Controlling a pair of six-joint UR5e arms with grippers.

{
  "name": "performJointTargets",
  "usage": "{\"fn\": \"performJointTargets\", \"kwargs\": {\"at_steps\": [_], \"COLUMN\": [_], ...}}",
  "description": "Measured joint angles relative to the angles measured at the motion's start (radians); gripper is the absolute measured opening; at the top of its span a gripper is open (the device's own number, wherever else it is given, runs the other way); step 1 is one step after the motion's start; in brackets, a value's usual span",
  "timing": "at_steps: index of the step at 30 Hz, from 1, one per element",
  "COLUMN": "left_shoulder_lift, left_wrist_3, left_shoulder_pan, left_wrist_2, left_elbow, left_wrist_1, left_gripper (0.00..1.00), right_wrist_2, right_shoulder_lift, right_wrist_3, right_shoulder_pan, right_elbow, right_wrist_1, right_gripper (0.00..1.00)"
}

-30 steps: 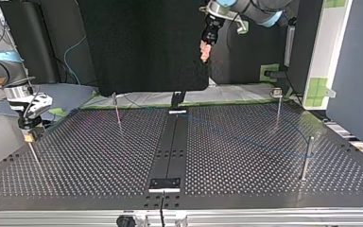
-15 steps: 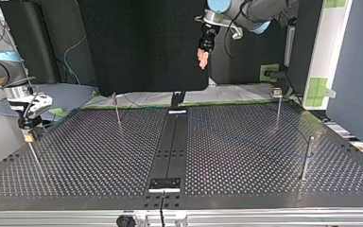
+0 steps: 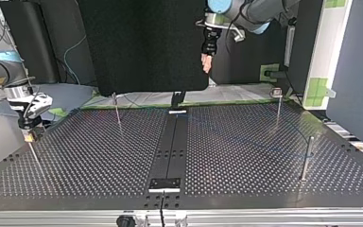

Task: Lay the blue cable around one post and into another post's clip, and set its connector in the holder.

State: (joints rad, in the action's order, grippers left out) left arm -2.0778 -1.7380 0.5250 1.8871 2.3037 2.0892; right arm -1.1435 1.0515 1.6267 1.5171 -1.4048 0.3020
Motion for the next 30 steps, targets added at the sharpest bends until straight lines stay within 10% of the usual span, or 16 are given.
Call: {"fn": "performJointTargets", "kwargs": {"at_steps": [30], "left_shoulder_lift": [0.000], "left_wrist_3": [0.018], "left_shoulder_pan": [0.002], "left_wrist_2": [0.002], "left_elbow": [0.000], "left_wrist_1": [-0.164], "left_gripper": [1.00], "right_wrist_2": [0.000], "right_shoulder_lift": [0.000], "right_wrist_3": [0.000], "right_shoulder_pan": [0.000], "right_elbow": [0.000], "right_wrist_1": [0.000], "right_gripper": [1.00]}}
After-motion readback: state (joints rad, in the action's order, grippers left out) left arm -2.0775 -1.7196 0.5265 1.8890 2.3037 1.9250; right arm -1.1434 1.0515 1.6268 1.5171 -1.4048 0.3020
